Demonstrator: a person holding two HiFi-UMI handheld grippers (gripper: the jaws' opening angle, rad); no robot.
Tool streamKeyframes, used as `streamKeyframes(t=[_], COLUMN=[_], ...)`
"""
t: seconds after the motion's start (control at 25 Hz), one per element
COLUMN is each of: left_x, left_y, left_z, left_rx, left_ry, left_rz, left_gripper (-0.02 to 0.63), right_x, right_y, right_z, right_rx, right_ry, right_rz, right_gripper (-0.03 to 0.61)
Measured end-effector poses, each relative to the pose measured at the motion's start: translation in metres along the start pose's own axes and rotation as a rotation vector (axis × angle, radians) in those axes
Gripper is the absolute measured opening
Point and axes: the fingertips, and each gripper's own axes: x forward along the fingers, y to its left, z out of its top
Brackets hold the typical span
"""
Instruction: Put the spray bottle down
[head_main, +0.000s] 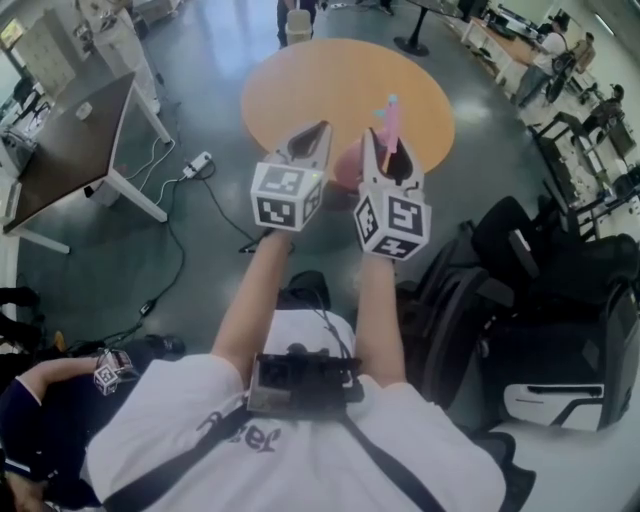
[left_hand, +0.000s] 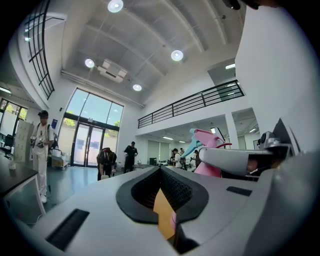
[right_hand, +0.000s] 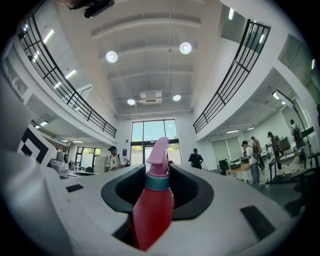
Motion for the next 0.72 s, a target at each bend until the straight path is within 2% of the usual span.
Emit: streamKeyframes(t=[0.28, 0.52, 0.72], left_x=[0.0, 0.008, 0.011], left_y=[0.019, 0.018, 0.024], left_z=[0.002, -0.006, 0.008], left_rx=[-0.027, -0.001, -0.014], left_ry=[-0.016, -0.005, -0.05], left_rz=[0.027, 0.012, 0.001], left_gripper=[0.012, 0.012, 0.012], right_x=[0.009, 0.014, 0.021], right_y=[0.021, 0.011, 0.01], right_z=[-0.001, -0.007, -0.003], right_rx=[-0.026, -0.014, -0.011], right_ry=[0.005, 0.006, -0.016], right_rz=[0.041, 0.022, 0.017], right_gripper=[0.158, 0.158, 0.158])
